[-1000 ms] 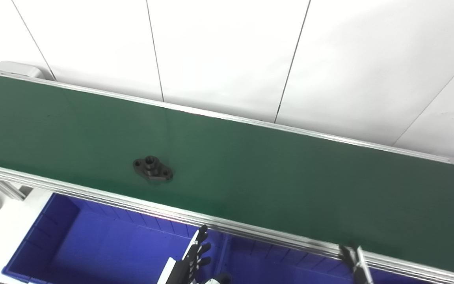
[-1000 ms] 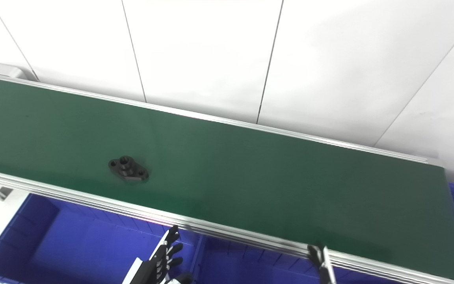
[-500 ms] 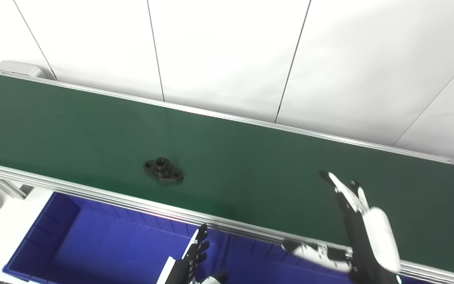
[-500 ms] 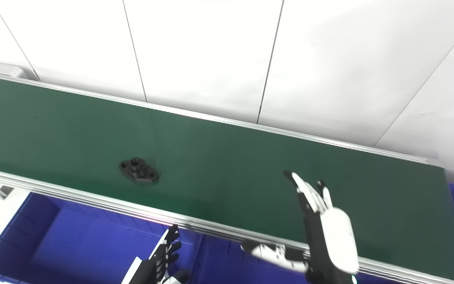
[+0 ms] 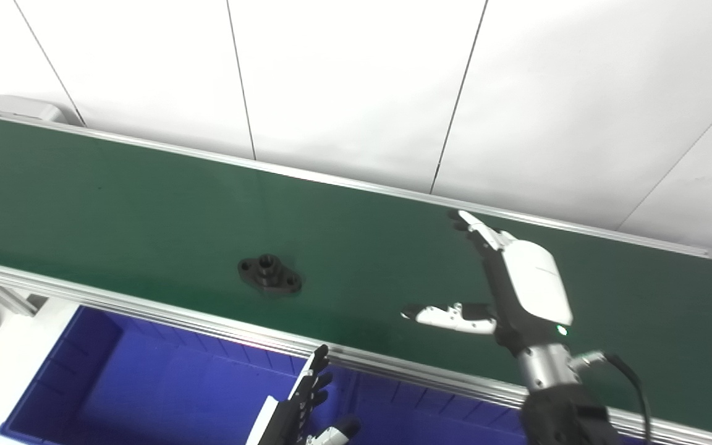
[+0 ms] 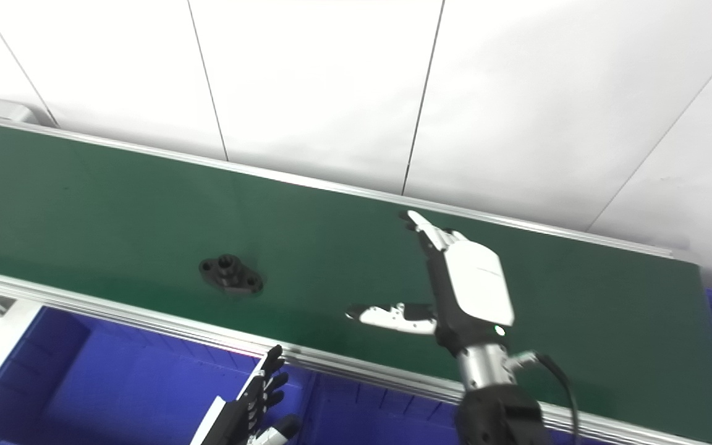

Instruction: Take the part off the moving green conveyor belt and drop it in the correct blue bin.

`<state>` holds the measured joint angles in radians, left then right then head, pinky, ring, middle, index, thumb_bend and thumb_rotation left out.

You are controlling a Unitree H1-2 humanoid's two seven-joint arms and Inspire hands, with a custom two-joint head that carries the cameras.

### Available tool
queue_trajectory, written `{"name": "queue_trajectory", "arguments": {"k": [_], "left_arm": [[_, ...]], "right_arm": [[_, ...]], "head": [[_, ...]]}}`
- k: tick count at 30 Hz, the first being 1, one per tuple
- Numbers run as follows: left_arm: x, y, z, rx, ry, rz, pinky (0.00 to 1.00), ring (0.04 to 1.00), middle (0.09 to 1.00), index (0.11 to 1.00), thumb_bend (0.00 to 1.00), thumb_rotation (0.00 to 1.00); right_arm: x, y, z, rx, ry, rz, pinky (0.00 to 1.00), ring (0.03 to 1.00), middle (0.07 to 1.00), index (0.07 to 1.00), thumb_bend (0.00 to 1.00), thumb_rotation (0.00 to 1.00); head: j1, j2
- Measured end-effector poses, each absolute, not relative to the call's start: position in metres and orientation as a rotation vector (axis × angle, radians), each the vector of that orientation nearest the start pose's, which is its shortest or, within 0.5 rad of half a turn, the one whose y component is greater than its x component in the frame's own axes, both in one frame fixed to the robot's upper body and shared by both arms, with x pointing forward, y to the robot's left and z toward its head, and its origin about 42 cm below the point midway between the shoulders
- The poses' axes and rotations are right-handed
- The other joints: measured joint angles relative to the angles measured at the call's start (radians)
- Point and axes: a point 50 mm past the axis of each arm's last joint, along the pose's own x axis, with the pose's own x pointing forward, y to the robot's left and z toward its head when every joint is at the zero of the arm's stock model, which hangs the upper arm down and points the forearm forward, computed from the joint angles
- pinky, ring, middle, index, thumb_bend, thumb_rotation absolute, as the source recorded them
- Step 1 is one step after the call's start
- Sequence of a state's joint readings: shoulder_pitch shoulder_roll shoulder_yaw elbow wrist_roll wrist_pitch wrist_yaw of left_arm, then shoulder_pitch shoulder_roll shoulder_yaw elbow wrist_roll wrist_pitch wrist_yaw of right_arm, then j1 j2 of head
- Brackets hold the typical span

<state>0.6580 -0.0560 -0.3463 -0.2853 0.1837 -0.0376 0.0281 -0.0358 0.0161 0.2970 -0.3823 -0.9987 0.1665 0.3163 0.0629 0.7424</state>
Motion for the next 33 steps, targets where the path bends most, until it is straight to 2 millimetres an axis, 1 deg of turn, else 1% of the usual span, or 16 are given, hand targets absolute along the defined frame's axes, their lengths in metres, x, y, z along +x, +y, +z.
{"name": "queue_trajectory", "arguments": {"k": [3,7,10,14,15,17,19,21,22,25,27,33], "left_arm": [[0.07,0.132,0.074,0.005,0.276,-0.123,0.93,0.952,1.0,1.0,0.74,0.71],[0.07,0.131,0.074,0.004,0.274,-0.125,0.96,0.964,1.0,1.0,0.73,0.7],[0.07,0.131,0.074,-0.002,0.274,-0.127,0.97,0.983,1.0,1.0,0.73,0.69],[0.07,0.131,0.075,-0.014,0.271,-0.128,0.98,0.986,1.0,1.0,0.73,0.69],[0.07,0.131,0.075,-0.014,0.271,-0.129,0.97,0.983,1.0,1.0,0.73,0.69],[0.07,0.131,0.076,-0.015,0.273,-0.129,0.93,0.958,1.0,1.0,0.73,0.69],[0.07,0.13,0.077,-0.015,0.271,-0.131,0.91,0.945,1.0,1.0,0.73,0.68],[0.071,0.13,0.078,-0.016,0.268,-0.132,0.91,0.941,1.0,1.0,0.73,0.67],[0.071,0.13,0.078,-0.016,0.269,-0.131,0.91,0.936,1.0,1.0,0.74,0.66],[0.07,0.13,0.077,-0.019,0.29,-0.132,0.91,0.945,1.0,1.0,0.72,0.59],[0.07,0.13,0.076,-0.019,0.306,-0.133,0.9,0.949,1.0,1.0,0.71,0.57],[0.069,0.128,0.082,-0.018,0.307,-0.146,0.9,0.95,1.0,1.0,0.73,0.57]], "right_arm": [[0.278,-0.111,0.192,-0.98,-0.216,0.301,0.78,0.748,0.787,0.858,0.98,0.55],[0.29,-0.087,0.186,-1.002,-0.198,0.357,0.75,0.725,0.768,0.853,0.98,0.55],[0.293,-0.071,0.181,-1.024,-0.19,0.385,0.73,0.716,0.766,0.853,0.99,0.56],[0.299,-0.055,0.167,-1.062,-0.168,0.428,0.71,0.698,0.757,0.842,1.0,0.55],[0.3,-0.053,0.163,-1.068,-0.16,0.438,0.71,0.697,0.756,0.841,1.0,0.55],[0.301,-0.049,0.158,-1.077,-0.154,0.444,0.71,0.698,0.758,0.84,1.0,0.55],[0.305,-0.041,0.15,-1.09,-0.137,0.463,0.71,0.699,0.76,0.838,1.0,0.55],[0.306,-0.035,0.144,-1.101,-0.132,0.471,0.7,0.695,0.755,0.831,1.0,0.54],[0.306,-0.032,0.142,-1.109,-0.132,0.48,0.7,0.693,0.754,0.833,1.0,0.55],[0.31,-0.023,0.136,-1.156,-0.148,0.485,0.7,0.695,0.756,0.828,1.0,0.55],[0.312,-0.02,0.131,-1.183,-0.145,0.493,0.7,0.701,0.76,0.827,1.0,0.55],[0.312,-0.008,0.121,-1.248,-0.16,0.523,0.69,0.705,0.77,0.831,0.99,0.57]], "head": [[0.003,0.002],[0.008,0.006],[0.014,0.008],[0.026,0.011],[0.035,0.014],[0.047,0.017],[0.057,0.02],[0.057,0.02],[0.066,0.021],[0.077,0.025],[0.083,0.028],[0.103,0.031]]}}
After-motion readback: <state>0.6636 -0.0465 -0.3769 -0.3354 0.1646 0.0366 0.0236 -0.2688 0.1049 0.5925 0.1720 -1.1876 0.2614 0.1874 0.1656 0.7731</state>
